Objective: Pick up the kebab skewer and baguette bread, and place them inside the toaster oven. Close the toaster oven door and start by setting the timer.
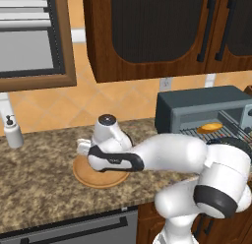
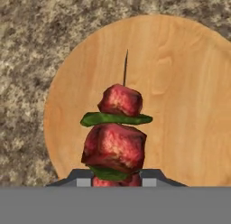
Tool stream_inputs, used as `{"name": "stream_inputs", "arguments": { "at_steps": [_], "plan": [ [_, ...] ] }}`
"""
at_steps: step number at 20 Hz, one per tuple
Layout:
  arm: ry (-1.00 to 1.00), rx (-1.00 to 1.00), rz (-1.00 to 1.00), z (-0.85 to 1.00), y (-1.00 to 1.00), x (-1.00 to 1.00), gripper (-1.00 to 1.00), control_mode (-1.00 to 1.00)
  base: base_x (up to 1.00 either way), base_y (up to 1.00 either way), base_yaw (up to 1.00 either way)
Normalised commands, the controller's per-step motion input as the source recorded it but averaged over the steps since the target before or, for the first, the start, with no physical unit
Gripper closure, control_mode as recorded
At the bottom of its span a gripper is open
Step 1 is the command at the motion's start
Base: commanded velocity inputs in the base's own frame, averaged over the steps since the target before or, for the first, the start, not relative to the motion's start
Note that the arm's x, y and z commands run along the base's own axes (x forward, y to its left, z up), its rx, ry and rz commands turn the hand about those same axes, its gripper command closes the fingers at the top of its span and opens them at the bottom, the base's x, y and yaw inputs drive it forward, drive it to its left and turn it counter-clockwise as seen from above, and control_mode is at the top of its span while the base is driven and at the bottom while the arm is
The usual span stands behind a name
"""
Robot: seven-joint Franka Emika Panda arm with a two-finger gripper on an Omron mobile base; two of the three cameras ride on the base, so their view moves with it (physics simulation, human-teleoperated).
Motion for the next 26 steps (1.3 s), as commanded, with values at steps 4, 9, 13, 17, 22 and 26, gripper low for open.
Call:
{"name": "stream_inputs", "arguments": {
  "at_steps": [4,9,13,17,22,26],
  "plan": [
    [-0.04,0.16,-0.15,0.70,-0.58,-0.55,1.00,-1.00,0.00,0.00,0.00],
    [-0.04,0.13,-0.18,0.65,-0.54,-0.64,1.00,-1.00,0.00,0.00,0.00],
    [-0.03,0.12,-0.23,0.65,-0.42,-0.59,1.00,-1.00,0.00,0.00,0.00],
    [0.00,0.12,-0.27,0.72,-0.29,-0.49,1.00,-1.00,0.00,0.00,0.00],
    [0.00,0.14,-0.26,0.84,-0.33,-0.55,1.00,-1.00,0.00,0.00,0.00],
    [0.00,0.13,-0.22,0.63,-0.53,-0.72,1.00,-1.00,0.00,0.00,0.00]
  ]
}}
